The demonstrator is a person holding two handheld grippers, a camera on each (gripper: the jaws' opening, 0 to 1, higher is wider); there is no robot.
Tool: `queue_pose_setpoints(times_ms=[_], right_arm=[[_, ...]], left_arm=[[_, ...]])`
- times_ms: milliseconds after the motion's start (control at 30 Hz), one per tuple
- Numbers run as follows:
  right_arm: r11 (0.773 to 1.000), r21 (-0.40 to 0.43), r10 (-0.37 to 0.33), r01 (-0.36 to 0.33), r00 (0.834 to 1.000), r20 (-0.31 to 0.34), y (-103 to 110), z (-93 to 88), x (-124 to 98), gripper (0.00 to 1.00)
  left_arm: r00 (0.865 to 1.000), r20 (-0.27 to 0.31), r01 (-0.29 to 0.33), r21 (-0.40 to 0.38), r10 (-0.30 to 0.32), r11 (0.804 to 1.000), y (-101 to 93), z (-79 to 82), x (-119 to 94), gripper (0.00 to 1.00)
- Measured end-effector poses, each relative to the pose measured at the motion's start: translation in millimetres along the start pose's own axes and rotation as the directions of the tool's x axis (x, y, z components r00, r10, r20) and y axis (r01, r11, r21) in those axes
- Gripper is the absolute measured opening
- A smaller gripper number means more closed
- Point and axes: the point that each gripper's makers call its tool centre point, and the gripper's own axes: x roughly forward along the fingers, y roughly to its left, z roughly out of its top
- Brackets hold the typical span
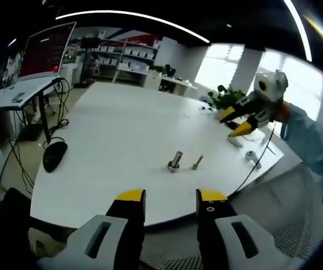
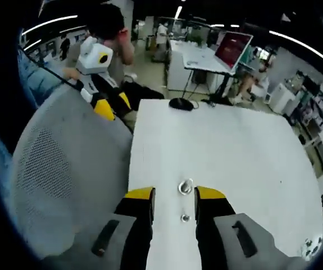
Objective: Place the washer onto the threaded stud by aligning its center hole with the stud, sliding it down to the base, and recovering from edge contact or off-axis alignment until the washer reaches the visible bottom stop.
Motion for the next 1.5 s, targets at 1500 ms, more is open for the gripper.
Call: queue_pose_setpoints(times_ms=[1500], right_arm=[[0.888, 0.453, -0.132, 0.084, 0.988, 0.075, 100, -92.3, -22, 0.04]], left_arm=[[1.000, -0.023, -0.004, 0.009, 0.004, 1.000, -2.0, -4.6, 0, 0.30]])
